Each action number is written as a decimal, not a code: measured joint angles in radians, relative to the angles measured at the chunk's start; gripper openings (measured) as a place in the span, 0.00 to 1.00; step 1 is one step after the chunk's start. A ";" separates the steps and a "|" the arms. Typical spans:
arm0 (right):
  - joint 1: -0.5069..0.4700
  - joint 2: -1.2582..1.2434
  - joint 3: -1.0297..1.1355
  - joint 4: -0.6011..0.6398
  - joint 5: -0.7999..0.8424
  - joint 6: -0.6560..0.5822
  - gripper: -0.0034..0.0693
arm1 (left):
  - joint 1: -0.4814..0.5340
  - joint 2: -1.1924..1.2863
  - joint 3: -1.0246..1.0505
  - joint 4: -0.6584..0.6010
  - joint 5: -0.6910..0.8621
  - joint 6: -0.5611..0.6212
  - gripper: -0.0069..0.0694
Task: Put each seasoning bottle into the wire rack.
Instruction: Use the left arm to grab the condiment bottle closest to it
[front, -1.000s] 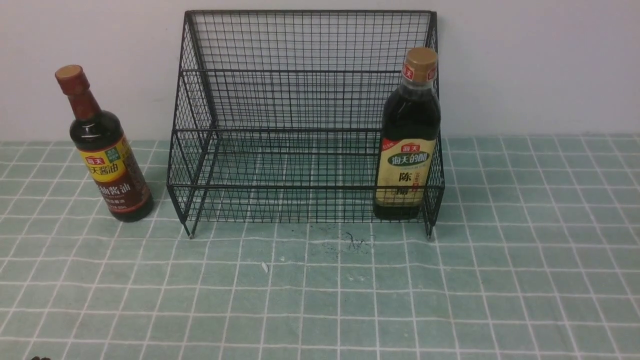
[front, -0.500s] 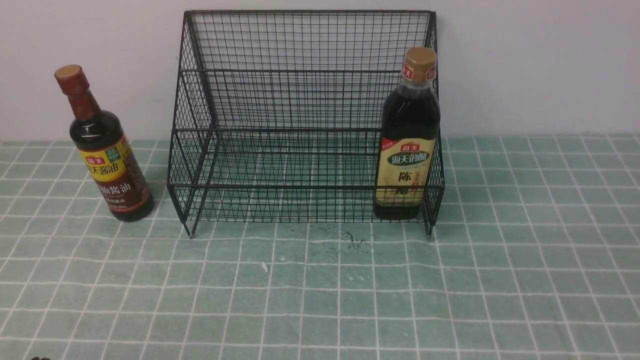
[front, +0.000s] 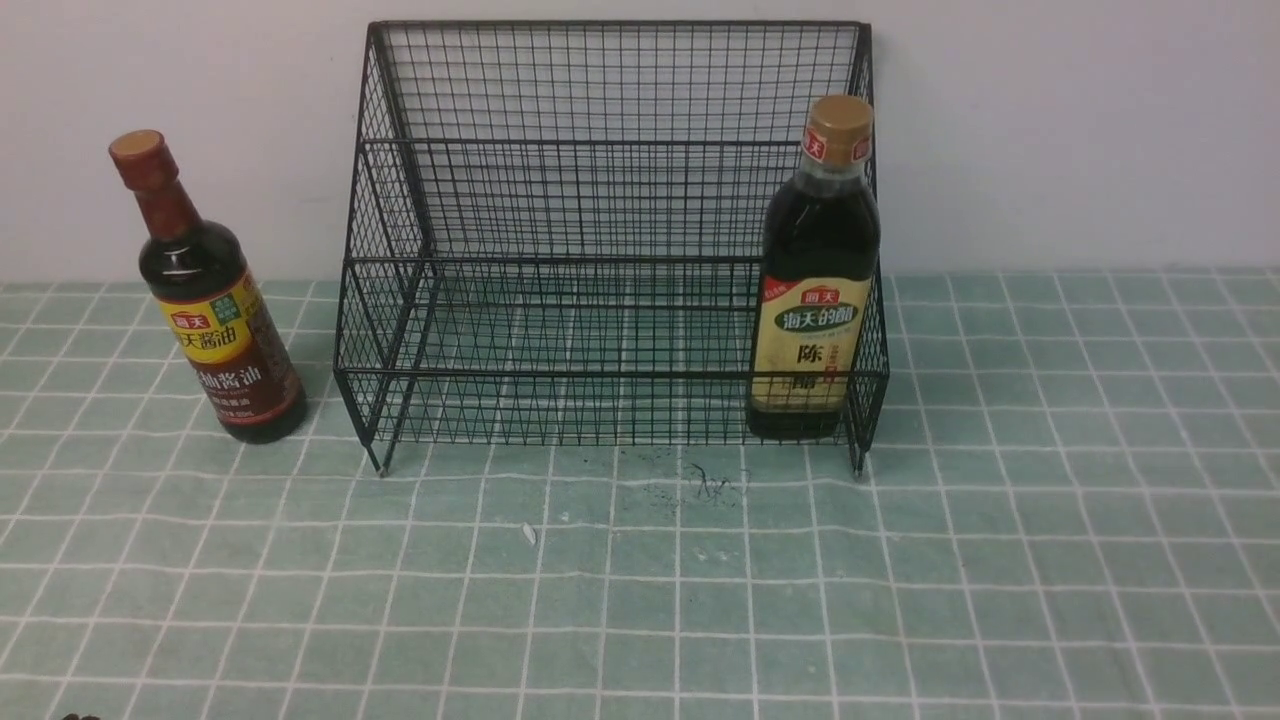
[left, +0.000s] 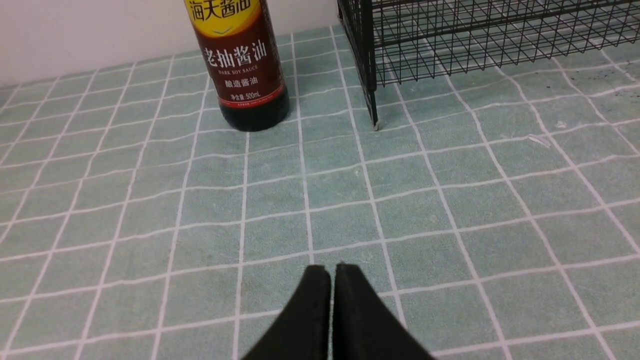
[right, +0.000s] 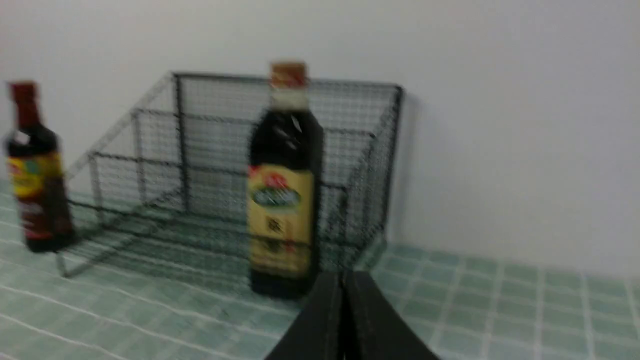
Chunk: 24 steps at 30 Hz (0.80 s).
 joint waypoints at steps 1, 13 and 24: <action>-0.053 0.000 0.036 0.000 0.000 0.002 0.03 | 0.000 0.000 0.000 0.000 0.000 0.000 0.08; -0.371 0.000 0.126 0.018 0.037 0.004 0.03 | 0.000 0.000 0.000 0.000 0.000 0.000 0.08; -0.376 0.000 0.126 0.019 0.039 0.004 0.03 | 0.000 0.000 0.000 0.000 0.000 0.000 0.08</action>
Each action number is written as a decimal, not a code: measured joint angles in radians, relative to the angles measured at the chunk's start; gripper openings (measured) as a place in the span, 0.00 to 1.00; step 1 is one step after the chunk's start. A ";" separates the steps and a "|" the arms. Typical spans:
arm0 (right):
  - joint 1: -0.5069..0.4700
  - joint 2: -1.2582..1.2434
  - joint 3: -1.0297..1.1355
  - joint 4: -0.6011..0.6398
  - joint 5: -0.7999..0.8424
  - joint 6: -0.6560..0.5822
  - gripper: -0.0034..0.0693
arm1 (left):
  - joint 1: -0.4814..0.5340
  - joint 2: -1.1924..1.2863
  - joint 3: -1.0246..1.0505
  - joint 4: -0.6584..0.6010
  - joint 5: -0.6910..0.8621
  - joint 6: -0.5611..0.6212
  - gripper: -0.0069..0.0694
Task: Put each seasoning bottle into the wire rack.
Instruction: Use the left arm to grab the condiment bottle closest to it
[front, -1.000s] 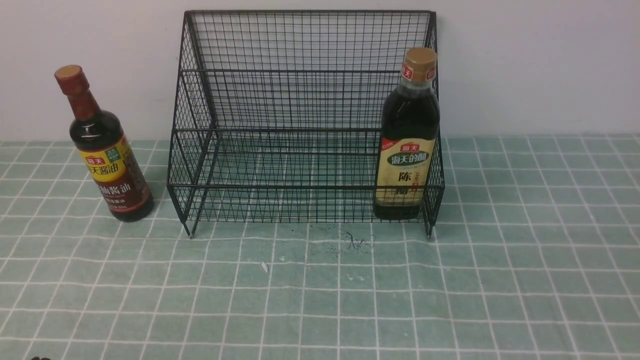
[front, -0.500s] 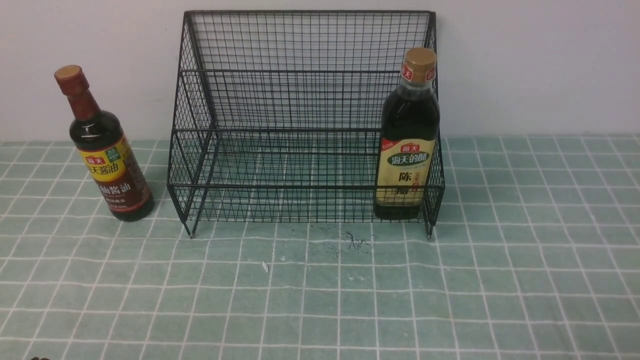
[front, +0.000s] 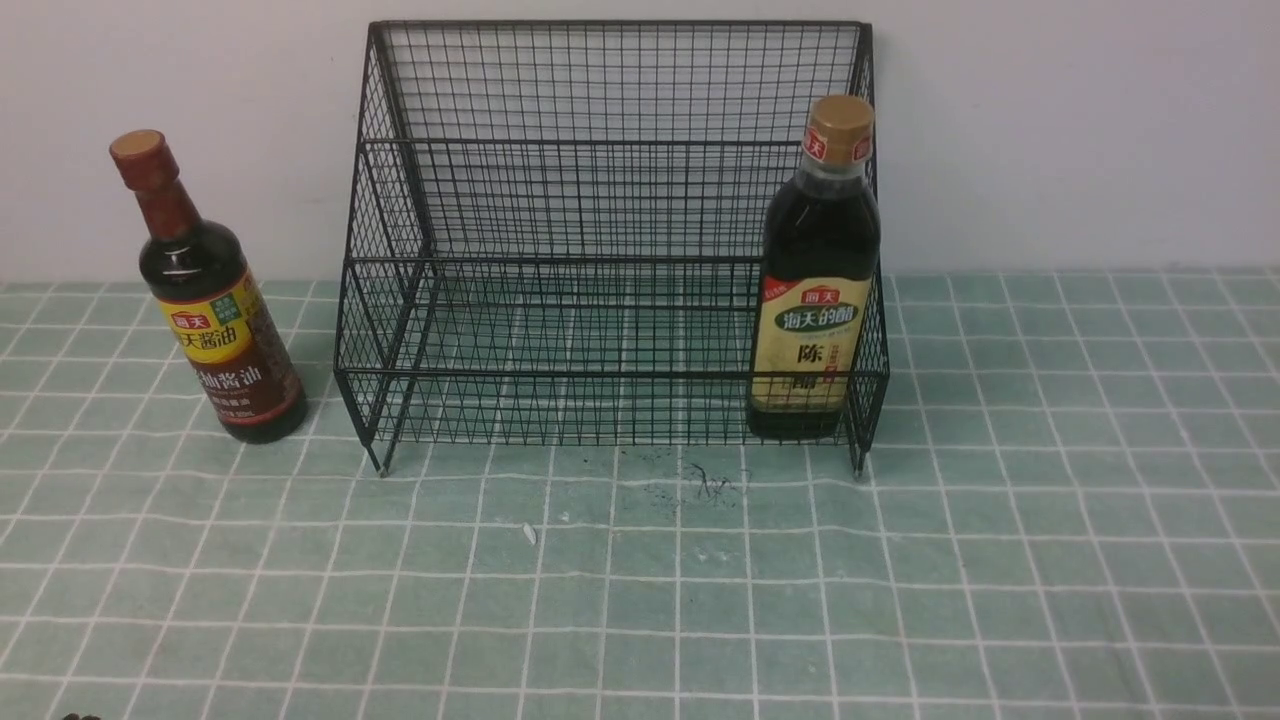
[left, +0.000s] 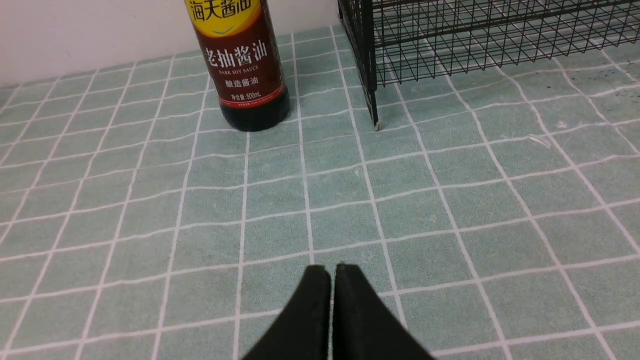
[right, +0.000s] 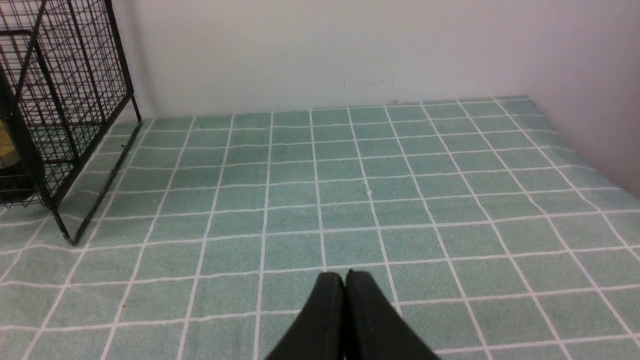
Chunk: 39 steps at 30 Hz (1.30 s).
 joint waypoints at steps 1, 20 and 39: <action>0.000 0.000 0.000 0.000 0.000 0.000 0.03 | 0.000 0.000 0.000 0.000 0.000 0.000 0.08; 0.000 0.000 0.000 0.001 0.000 0.000 0.03 | 0.000 0.000 0.000 0.000 0.000 0.000 0.08; 0.000 0.000 -0.001 0.002 0.000 0.000 0.03 | 0.000 0.000 0.008 -0.354 -0.615 -0.106 0.08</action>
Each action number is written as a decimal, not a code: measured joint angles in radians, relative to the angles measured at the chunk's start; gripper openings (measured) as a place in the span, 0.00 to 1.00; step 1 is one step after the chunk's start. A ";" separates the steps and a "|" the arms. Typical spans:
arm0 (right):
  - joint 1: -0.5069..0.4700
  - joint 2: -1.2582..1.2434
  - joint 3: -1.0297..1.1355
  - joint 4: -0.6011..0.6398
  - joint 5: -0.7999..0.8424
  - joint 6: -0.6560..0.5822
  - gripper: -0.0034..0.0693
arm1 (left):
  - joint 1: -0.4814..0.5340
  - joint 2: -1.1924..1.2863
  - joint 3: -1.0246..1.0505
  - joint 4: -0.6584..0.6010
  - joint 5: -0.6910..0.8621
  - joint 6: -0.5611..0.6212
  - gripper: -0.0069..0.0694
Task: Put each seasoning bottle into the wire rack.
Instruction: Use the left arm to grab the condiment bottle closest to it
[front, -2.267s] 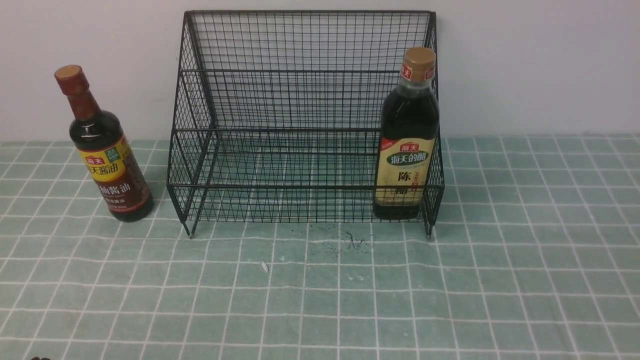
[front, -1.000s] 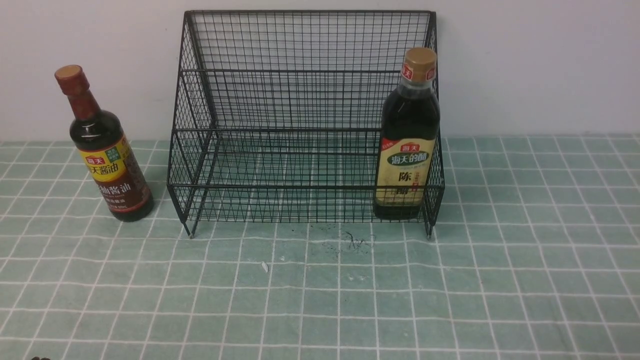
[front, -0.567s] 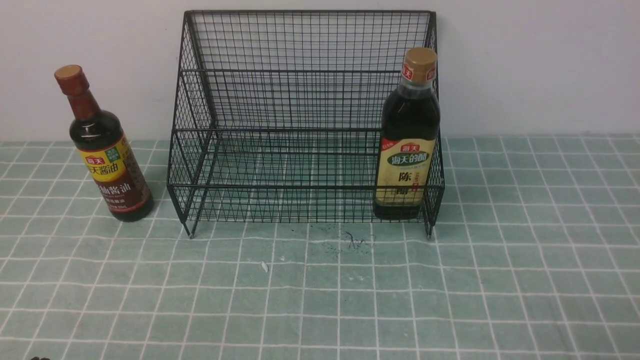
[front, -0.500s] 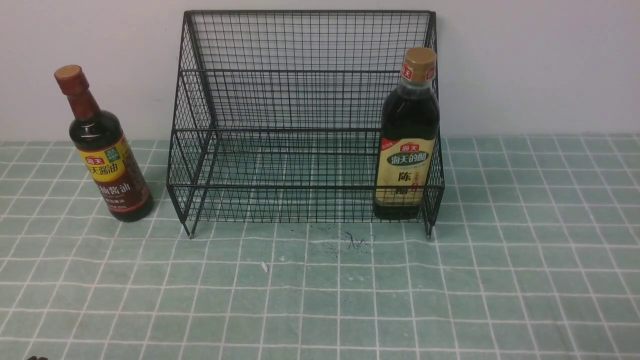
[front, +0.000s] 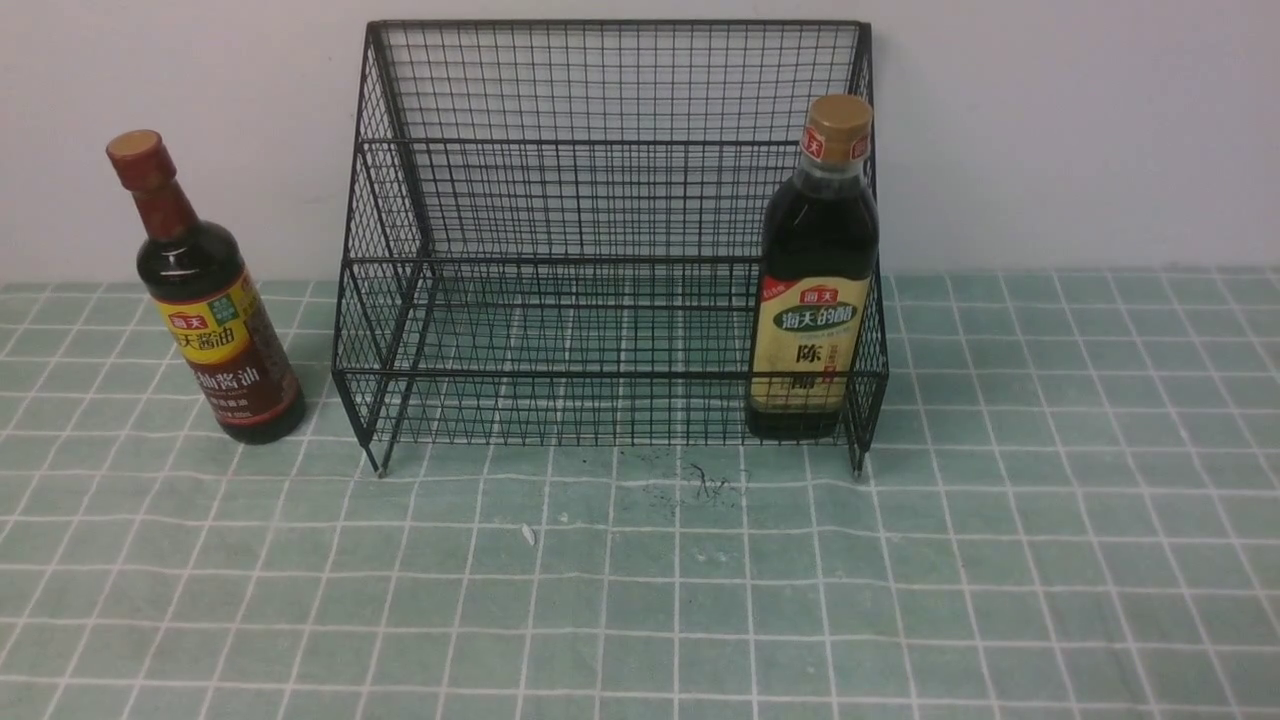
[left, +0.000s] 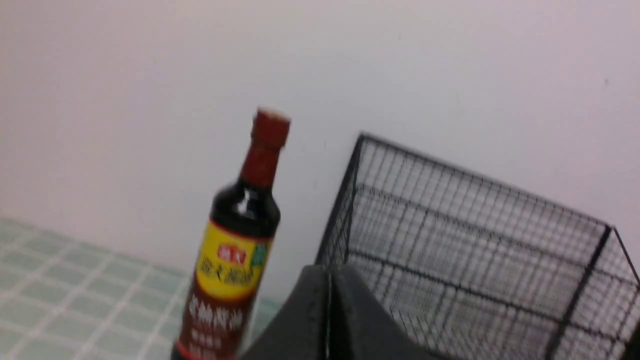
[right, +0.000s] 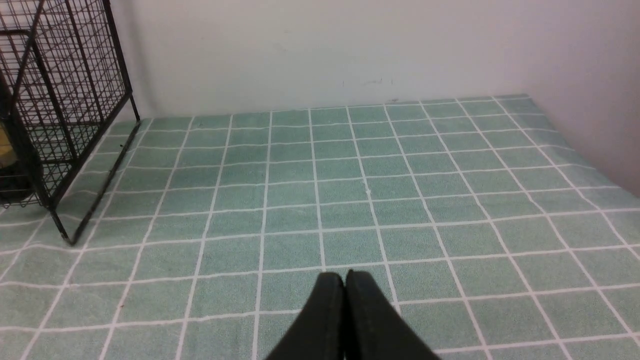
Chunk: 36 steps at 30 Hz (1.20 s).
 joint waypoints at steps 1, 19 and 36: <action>0.000 0.000 0.000 0.000 0.000 0.000 0.03 | 0.000 0.000 0.000 -0.002 -0.037 0.008 0.08; 0.000 0.000 0.000 0.000 0.000 0.000 0.03 | 0.000 0.656 -0.362 0.139 -0.173 0.075 0.46; 0.000 0.000 0.000 0.000 0.000 0.000 0.03 | 0.000 1.367 -0.759 0.095 -0.326 0.122 0.77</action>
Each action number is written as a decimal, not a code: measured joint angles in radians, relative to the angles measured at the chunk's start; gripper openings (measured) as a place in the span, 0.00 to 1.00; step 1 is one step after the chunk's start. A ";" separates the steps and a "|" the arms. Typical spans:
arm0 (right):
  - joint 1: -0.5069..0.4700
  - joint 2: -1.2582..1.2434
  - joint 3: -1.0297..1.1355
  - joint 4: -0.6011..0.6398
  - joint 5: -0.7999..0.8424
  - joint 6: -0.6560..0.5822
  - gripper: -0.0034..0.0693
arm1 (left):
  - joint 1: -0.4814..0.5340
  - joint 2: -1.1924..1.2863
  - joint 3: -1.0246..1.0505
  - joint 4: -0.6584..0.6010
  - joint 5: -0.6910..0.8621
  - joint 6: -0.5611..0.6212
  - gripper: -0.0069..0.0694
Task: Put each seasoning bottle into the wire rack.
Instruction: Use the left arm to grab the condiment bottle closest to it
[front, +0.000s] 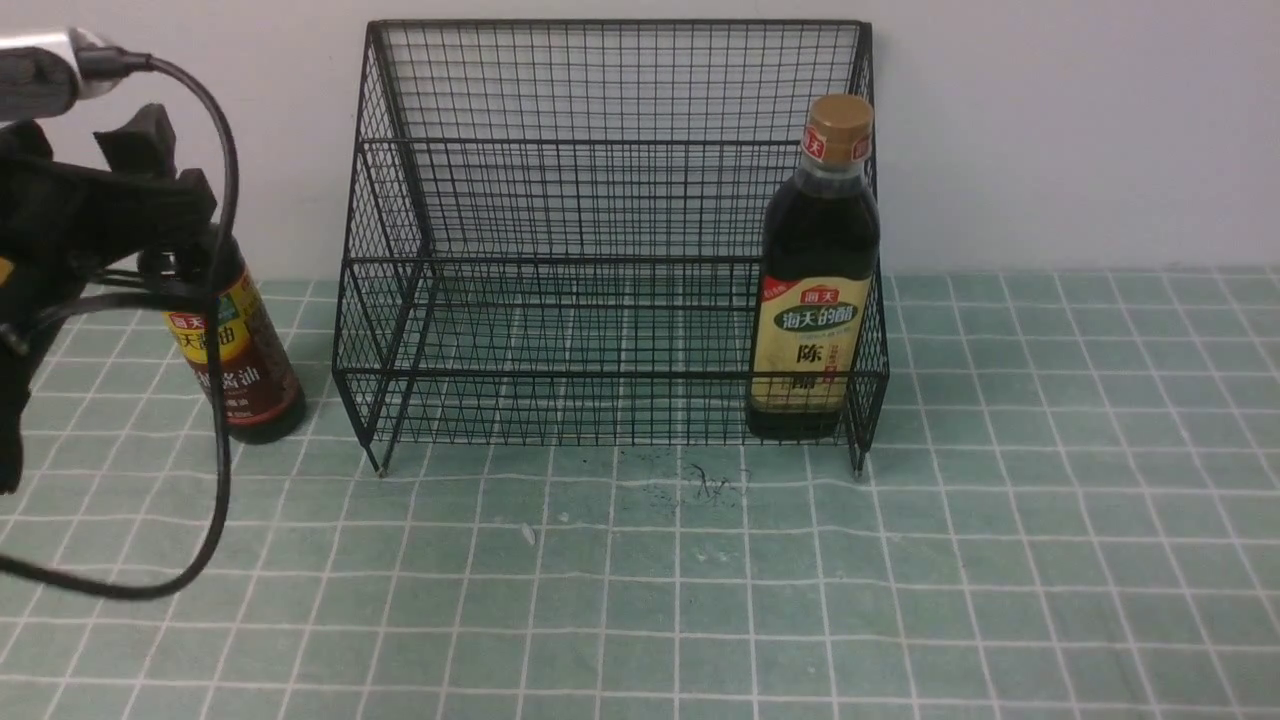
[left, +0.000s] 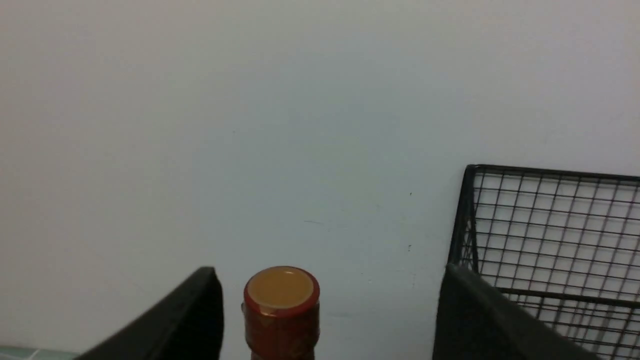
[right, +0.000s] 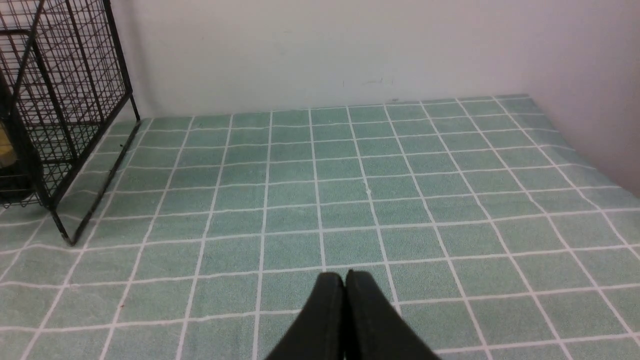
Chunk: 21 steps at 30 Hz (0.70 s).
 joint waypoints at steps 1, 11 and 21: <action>0.000 0.000 0.000 0.000 0.000 0.000 0.03 | 0.000 0.033 -0.022 -0.025 -0.001 0.017 0.77; 0.000 0.000 0.000 0.000 0.000 0.000 0.03 | 0.000 0.138 -0.116 -0.107 -0.010 0.193 0.77; 0.000 0.000 0.000 0.000 0.000 0.000 0.03 | 0.043 0.173 -0.130 -0.169 -0.055 0.230 0.77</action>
